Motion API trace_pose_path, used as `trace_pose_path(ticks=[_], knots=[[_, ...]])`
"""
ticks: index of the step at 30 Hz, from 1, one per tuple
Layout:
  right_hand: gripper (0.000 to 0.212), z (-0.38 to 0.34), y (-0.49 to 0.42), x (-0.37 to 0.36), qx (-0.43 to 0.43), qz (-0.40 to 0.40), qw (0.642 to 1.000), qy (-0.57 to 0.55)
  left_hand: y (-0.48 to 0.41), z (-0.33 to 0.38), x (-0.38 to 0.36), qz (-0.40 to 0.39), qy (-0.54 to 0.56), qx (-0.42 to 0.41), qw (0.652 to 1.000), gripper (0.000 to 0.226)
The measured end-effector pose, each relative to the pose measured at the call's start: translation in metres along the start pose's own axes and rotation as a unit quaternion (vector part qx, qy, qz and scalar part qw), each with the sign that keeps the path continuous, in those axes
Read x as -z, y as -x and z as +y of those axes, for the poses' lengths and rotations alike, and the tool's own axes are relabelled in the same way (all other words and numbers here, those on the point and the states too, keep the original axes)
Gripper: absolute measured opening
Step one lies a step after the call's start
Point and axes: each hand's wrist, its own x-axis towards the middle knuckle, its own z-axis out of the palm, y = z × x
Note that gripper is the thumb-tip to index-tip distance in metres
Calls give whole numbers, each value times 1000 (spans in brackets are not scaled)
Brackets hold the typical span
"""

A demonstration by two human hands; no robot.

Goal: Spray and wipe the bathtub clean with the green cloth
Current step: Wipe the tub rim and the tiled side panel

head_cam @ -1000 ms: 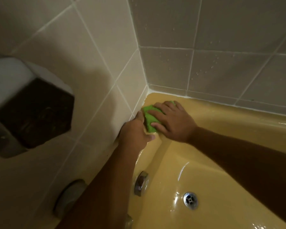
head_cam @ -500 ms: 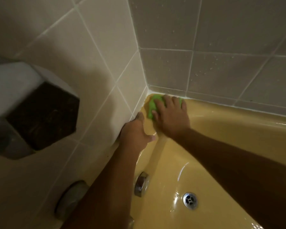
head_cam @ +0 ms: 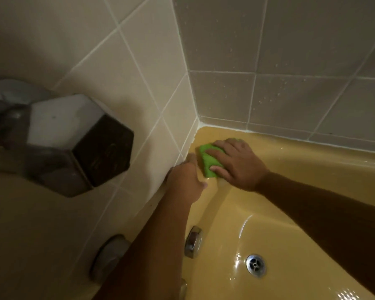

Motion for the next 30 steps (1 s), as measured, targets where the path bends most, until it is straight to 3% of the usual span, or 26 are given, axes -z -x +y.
trace_pose_path(ticks=[2,5,6,9,10,12,15,17,19,21,22,27,30], knots=[[61,18,-15,6,-76,11,997,6,5,-1,4,-4,-32,-4,999,78],[55,-22,-15,-2,-206,63,976,-34,19,1,11,-6,-56,-2,998,61],[54,-42,-8,-6,-190,66,978,-49,27,3,16,2,-66,-1,998,51],[57,-59,10,-12,-13,10,998,-61,56,4,29,30,-105,5,994,20],[58,-48,6,-12,26,3,998,-49,68,3,34,48,-115,3,992,20],[61,-23,-9,-7,15,-3,1000,-22,92,-1,43,74,-123,-3,990,24],[58,-28,-24,-1,-147,21,989,-25,129,-4,57,62,-138,4,989,25],[53,-61,-15,-4,-180,33,981,-59,155,-1,64,115,-160,-53,979,7],[56,-83,8,-11,-61,16,995,-75,172,-9,61,172,-168,-110,964,18],[59,-71,21,-11,67,-8,996,-56,178,-26,53,215,-141,-116,959,24],[61,-57,17,-10,86,-7,995,-40,178,-33,50,224,-133,-119,958,30],[59,-36,-25,-3,-133,22,990,-36,176,-38,39,338,-138,-120,923,32],[52,-79,-7,-17,-132,74,985,-78,176,-37,35,390,-151,-109,902,37]])
